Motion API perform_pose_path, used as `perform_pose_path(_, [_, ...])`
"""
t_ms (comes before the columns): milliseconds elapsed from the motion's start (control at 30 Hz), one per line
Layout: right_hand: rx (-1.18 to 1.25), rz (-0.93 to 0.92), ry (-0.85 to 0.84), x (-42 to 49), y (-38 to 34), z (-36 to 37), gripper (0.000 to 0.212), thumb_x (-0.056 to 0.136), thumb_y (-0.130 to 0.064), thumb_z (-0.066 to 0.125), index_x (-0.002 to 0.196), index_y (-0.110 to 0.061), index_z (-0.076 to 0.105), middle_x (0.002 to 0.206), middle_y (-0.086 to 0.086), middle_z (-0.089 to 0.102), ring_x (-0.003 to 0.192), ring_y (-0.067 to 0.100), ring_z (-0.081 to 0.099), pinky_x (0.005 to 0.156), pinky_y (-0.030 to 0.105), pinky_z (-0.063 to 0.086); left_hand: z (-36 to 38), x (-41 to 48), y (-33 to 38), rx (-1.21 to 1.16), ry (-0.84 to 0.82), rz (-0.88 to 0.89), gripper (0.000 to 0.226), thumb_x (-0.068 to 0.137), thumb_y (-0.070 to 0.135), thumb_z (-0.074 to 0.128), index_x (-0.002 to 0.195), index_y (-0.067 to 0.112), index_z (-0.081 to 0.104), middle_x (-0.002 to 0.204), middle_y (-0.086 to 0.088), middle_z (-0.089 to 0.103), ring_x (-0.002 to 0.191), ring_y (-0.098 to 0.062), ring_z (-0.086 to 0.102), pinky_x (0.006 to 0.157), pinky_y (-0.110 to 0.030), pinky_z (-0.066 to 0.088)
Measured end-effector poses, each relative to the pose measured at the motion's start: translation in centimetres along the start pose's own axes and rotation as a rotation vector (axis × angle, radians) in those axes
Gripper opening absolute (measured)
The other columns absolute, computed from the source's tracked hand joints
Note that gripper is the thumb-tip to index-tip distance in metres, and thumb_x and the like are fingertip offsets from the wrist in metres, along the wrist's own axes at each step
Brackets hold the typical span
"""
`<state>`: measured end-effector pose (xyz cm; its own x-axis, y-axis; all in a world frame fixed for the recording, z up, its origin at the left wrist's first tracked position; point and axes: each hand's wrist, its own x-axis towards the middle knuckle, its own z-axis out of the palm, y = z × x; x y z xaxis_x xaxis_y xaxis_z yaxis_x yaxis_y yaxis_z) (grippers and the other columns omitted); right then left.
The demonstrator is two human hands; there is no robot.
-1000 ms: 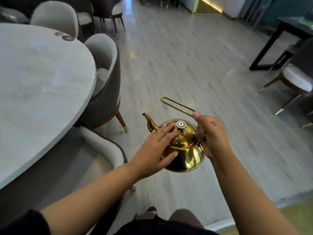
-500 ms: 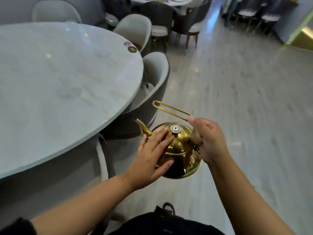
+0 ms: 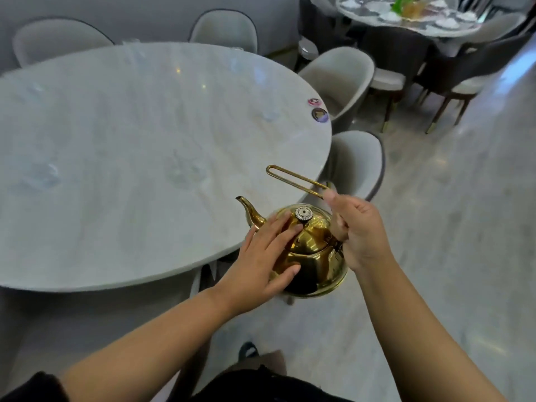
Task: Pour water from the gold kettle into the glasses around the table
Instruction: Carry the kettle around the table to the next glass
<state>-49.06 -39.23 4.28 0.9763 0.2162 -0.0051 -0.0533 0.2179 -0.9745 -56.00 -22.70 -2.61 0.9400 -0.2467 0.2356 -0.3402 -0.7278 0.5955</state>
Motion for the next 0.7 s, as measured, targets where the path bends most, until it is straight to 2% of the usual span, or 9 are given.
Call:
perform_pose_path(200, [0.041,0.001,-0.047,8.6,-0.4,2.6,0.050,0.065,-0.036,0.076,0.041,-0.019,0.036,0.036,-0.009,0.028,0.037,0.008,0.018,0.041,0.016,0.028,-3.5,5.5,-3.5,0.071,0.055,-0.096,0.060,0.092,0.049,0.041,0.144,0.043,0.012,0.158,0.013,0.004,0.144,-0.005,-0.004,0.118,-0.042,0.005])
perform_pose_path(300, [0.039,0.002,-0.051,12.2,-0.5,3.9,0.052,0.073,-0.030,0.075,0.041,-0.018,0.036,0.036,-0.009,0.027,0.038,0.009,0.018,0.042,0.017,0.028,-5.1,7.8,-4.8,0.088,0.069,-0.148,0.060,0.093,0.044,0.045,0.144,0.042,0.013,0.158,0.012,0.004,0.144,-0.005,-0.003,0.118,-0.040,0.004])
perform_pose_path(500, [-0.007,0.018,-0.128,19.4,-0.2,5.9,0.055,0.072,-0.032,0.076,0.041,-0.016,0.034,0.036,-0.006,0.025,0.037,0.010,0.018,0.048,0.010,0.038,-6.2,11.9,-7.7,0.090,0.118,-0.248,0.061,0.094,0.040,0.048,0.146,0.037,0.017,0.158,0.010,0.007,0.143,-0.006,0.003,0.118,-0.039,0.013])
perform_pose_path(633, [-0.107,0.030,-0.250,24.0,-0.4,7.2,0.055,0.066,-0.038,0.078,0.040,-0.017,0.034,0.037,-0.004,0.025,0.045,0.018,0.015,0.058,0.013,0.043,-6.6,14.4,-9.5,0.111,0.167,-0.327,0.063,0.094,0.041,0.049,0.146,0.038,0.015,0.158,0.013,0.002,0.143,-0.008,0.010,0.118,-0.039,0.016])
perform_pose_path(700, [-0.140,0.032,-0.314,26.0,-0.6,7.9,0.056,0.066,-0.038,0.080,0.042,-0.017,0.033,0.039,-0.002,0.024,0.049,0.023,0.013,0.052,0.019,0.037,-6.7,15.4,-10.3,0.106,0.190,-0.366,0.064,0.094,0.041,0.049,0.146,0.039,0.012,0.157,0.016,-0.002,0.144,-0.008,0.009,0.118,-0.036,0.016])
